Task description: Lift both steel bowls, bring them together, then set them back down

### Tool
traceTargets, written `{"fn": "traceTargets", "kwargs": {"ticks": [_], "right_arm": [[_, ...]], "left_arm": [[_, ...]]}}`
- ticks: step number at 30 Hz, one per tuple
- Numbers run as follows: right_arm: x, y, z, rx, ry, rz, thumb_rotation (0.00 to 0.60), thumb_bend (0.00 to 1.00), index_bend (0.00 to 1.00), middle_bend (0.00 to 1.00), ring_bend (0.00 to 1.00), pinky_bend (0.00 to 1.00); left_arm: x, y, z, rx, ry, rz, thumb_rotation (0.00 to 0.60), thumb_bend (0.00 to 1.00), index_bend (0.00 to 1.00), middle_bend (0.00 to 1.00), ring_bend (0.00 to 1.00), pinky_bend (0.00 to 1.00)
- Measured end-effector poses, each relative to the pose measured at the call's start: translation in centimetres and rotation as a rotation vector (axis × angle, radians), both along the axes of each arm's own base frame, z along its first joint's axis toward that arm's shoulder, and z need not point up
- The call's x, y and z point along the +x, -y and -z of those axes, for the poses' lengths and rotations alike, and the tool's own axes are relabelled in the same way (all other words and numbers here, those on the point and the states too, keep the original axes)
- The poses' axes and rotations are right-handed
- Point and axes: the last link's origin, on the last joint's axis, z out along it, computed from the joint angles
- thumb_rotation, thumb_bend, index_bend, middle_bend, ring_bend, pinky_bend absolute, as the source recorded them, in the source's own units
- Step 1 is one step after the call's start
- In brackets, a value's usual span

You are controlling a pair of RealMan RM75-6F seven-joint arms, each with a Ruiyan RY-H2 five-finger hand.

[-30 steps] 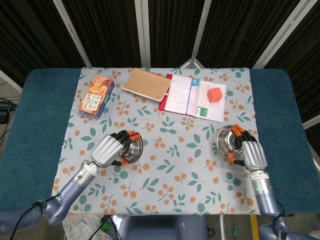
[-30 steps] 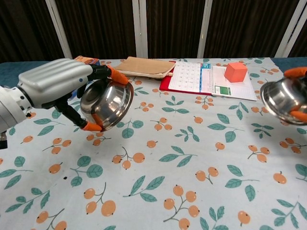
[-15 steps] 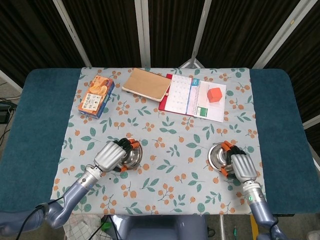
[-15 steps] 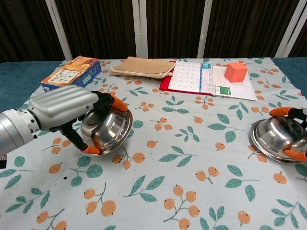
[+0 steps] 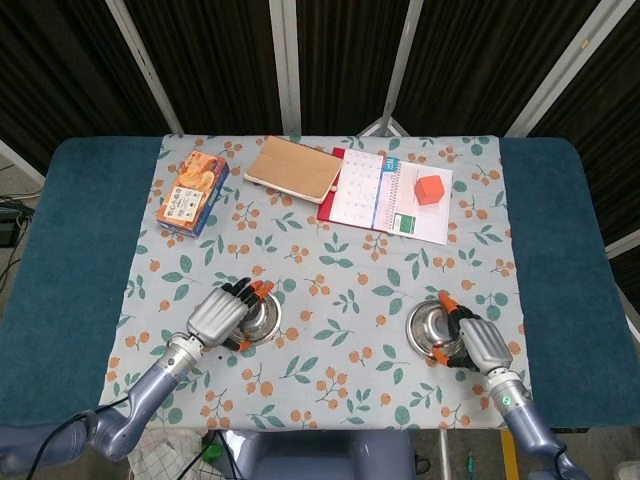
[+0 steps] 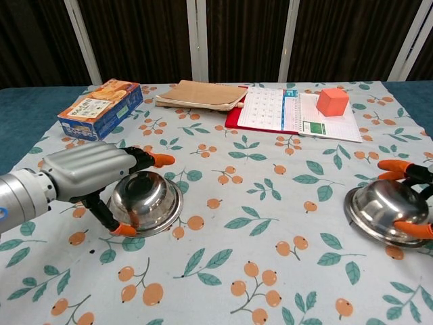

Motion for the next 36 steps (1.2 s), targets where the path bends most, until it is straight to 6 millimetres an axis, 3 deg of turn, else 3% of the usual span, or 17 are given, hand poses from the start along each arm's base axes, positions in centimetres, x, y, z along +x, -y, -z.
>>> {"fn": "traceTargets", "kwargs": {"ticks": [3, 11, 14, 16, 21, 25, 28, 32, 36], "right_arm": [[0.6, -0.2, -0.3, 0.035, 0.054, 0.023, 0.350, 0.49, 0.00, 0.00, 0.07, 0.19], [2.5, -1.0, -1.4, 0.058, 0.123, -0.009, 0.288, 0.48, 0.00, 0.00, 0.03, 0.17], [3.1, -1.3, -2.1, 0.046, 0.150, -0.023, 0.287, 0.47, 0.00, 0.00, 0.01, 0.17], [3.4, -1.4, -2.7, 0.020, 0.162, -0.044, 0.319, 0.47, 0.00, 0.00, 0.01, 0.17], [4.1, -1.6, -5.0, -0.103, 0.170, -0.131, 0.359, 0.47, 0.00, 0.00, 0.00, 0.14], [3.5, -1.4, -8.2, -0.318, 0.087, -0.243, 0.438, 0.47, 0.00, 0.00, 0.00, 0.08], [1.8, -2.3, -11.3, -0.529, -0.070, -0.317, 0.493, 0.47, 0.00, 0.00, 0.00, 0.07], [-1.5, -6.3, -14.9, -0.711, -0.294, -0.305, 0.516, 0.47, 0.00, 0.00, 0.00, 0.03], [-4.9, -10.9, -16.7, -0.706, -0.456, -0.220, 0.516, 0.47, 0.00, 0.00, 0.00, 0.01]], "left_arm": [[0.2, 0.0, -0.3, -0.001, 0.019, -0.008, 0.333, 0.03, 0.00, 0.00, 0.00, 0.28], [0.9, 0.1, -1.5, 0.024, 0.081, 0.009, 0.242, 0.03, 0.00, 0.00, 0.00, 0.22], [1.3, 0.2, -2.1, 0.031, 0.139, 0.014, 0.222, 0.03, 0.00, 0.00, 0.00, 0.20], [1.6, 0.3, -2.6, 0.035, 0.177, 0.018, 0.224, 0.04, 0.00, 0.01, 0.00, 0.20], [1.3, 1.1, -5.4, 0.074, 0.301, 0.041, 0.225, 0.06, 0.00, 0.00, 0.00, 0.18], [-1.9, 3.2, -8.3, 0.135, 0.299, 0.020, 0.240, 0.06, 0.00, 0.00, 0.00, 0.14], [-5.2, 5.9, -10.3, 0.184, 0.273, -0.033, 0.248, 0.06, 0.00, 0.00, 0.00, 0.12], [-9.1, 10.3, -13.2, 0.282, 0.242, -0.120, 0.260, 0.07, 0.00, 0.00, 0.00, 0.10], [-11.8, 13.1, -15.7, 0.352, 0.198, -0.211, 0.264, 0.07, 0.00, 0.00, 0.00, 0.10]]}}
